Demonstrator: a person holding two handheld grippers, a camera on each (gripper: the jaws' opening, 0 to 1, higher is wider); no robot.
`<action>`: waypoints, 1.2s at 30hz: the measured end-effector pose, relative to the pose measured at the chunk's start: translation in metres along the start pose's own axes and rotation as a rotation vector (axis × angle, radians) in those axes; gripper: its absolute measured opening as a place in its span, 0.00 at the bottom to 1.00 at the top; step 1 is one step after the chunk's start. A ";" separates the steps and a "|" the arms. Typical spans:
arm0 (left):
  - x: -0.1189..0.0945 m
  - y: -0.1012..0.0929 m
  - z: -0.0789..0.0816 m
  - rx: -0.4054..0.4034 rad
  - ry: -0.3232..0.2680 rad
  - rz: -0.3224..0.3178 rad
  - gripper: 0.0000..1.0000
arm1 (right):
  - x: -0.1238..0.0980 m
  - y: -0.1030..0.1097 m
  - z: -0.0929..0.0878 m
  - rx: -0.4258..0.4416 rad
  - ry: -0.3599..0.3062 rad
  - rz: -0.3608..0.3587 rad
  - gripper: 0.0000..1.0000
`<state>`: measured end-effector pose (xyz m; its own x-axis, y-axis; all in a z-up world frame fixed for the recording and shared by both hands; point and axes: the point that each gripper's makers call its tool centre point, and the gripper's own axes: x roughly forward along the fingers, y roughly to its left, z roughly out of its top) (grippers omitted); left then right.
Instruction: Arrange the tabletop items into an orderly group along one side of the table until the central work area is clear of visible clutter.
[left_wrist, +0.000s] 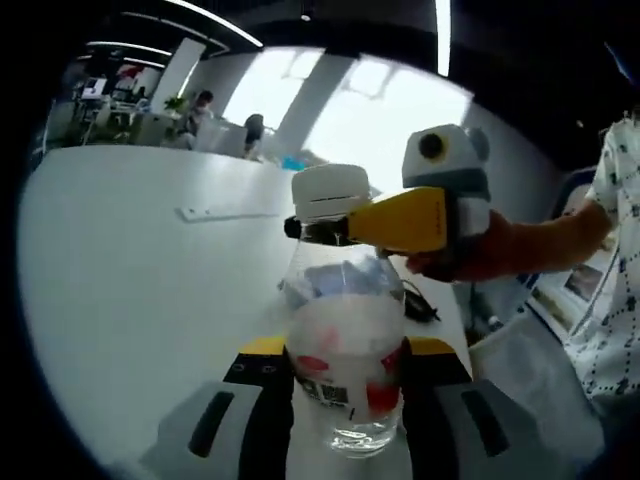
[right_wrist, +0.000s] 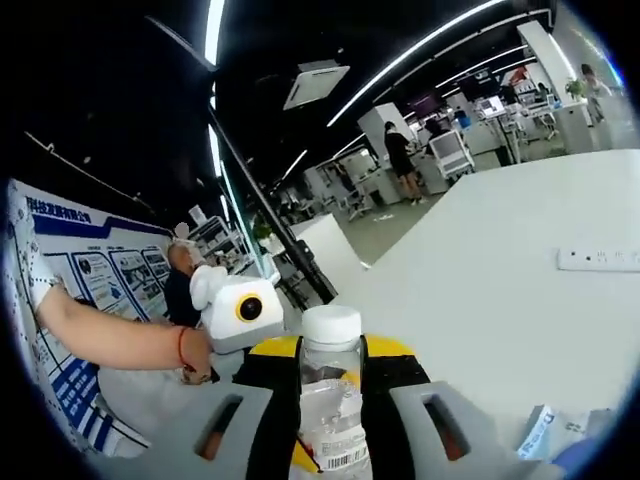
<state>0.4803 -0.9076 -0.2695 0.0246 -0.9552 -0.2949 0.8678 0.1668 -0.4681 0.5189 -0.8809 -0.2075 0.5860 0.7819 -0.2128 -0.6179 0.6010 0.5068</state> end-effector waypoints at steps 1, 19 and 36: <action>0.001 0.000 0.003 0.006 -0.003 0.001 0.38 | 0.000 0.000 0.002 -0.008 -0.003 0.002 0.19; 0.010 0.021 0.039 0.177 -0.041 0.034 0.38 | 0.002 -0.011 0.036 -0.152 -0.063 0.015 0.19; 0.022 0.041 0.043 0.234 -0.048 0.074 0.37 | 0.006 -0.023 0.038 -0.310 -0.072 0.032 0.19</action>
<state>0.5374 -0.9328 -0.2594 0.1107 -0.9540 -0.2786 0.9540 0.1806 -0.2394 0.5569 -0.8965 -0.1890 0.5922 0.7943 -0.1352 -0.7607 0.6065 0.2313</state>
